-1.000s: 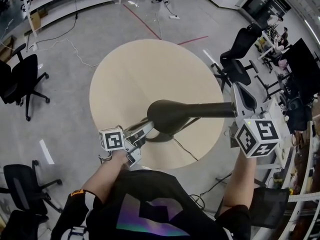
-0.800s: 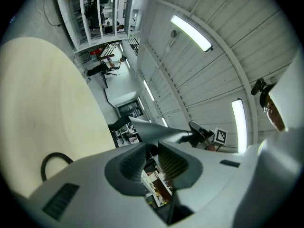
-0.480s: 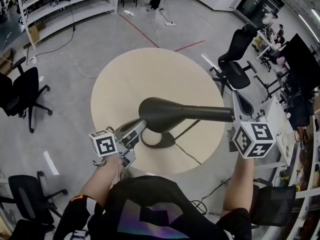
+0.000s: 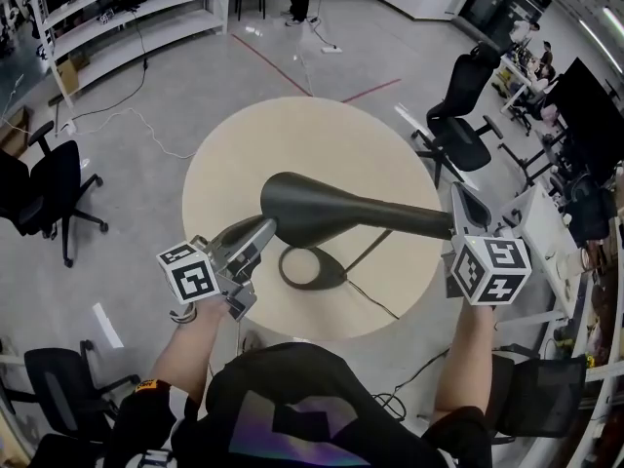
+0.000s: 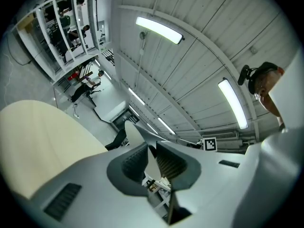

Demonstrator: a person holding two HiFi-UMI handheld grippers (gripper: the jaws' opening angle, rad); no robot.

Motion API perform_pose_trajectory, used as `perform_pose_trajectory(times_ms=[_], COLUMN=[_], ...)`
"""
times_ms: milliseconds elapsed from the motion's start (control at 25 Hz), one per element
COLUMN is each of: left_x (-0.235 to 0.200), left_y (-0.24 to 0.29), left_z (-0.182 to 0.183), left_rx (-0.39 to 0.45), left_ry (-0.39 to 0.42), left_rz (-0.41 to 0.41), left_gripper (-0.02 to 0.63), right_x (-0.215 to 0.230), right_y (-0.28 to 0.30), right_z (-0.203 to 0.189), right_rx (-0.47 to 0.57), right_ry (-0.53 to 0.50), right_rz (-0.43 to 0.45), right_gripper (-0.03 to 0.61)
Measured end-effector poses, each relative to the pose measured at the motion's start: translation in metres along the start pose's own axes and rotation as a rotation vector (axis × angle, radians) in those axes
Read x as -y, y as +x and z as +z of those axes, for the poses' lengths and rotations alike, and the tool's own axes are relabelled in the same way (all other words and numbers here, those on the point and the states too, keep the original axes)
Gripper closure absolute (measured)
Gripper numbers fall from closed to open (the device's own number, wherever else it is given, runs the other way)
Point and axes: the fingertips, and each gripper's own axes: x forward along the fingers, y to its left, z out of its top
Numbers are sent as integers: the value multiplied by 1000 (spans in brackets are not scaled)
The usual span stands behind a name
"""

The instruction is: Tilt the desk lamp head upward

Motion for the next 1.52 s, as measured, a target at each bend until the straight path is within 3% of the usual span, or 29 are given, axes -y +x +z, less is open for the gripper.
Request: perform_pose_trajectory(times_ms=[360,880,1520], left_x=[32,96,190], left_y=[7,33,98], left_z=[35,84,103], left_rx=[-32,-2,-39], left_ry=[166,342,615], left_rz=[-10,-75,-176], left_gripper=[514,528,529], right_x=[-10,-8,-12], right_y=[1,3,17], right_z=[-18,-45,-88], right_rx=[-28,-107,-176], right_ry=[34,60,66], right_rz=[23,14,37], right_gripper=[565,565,565])
